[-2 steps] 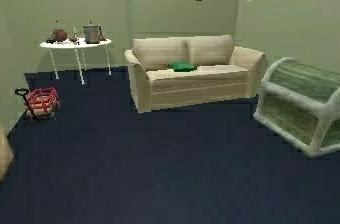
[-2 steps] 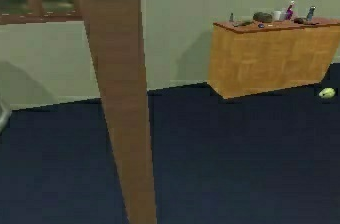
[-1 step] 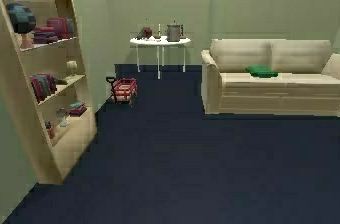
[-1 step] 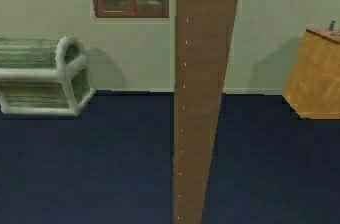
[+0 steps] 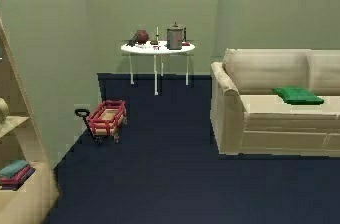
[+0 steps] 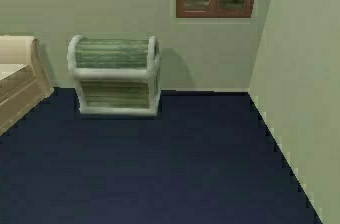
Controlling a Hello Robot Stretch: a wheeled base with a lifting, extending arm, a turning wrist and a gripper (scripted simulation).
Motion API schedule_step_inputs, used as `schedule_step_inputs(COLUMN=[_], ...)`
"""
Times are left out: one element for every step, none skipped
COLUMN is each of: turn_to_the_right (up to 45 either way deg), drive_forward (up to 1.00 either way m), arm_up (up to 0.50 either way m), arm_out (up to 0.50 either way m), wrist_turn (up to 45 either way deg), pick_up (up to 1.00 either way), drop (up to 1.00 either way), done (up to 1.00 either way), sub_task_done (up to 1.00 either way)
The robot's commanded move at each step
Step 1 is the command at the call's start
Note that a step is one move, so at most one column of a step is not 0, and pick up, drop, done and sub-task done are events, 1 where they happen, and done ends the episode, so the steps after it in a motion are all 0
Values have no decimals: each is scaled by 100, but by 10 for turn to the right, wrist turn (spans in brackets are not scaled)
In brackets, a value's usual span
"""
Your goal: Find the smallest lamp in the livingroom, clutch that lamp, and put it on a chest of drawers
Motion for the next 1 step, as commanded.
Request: schedule_step_inputs(turn_to_the_right=[-30], drive_forward=[0], arm_up=[0], arm_out=[0], wrist_turn=[0], pick_up=[0], drop=[0], done=[0], sub_task_done=[0])
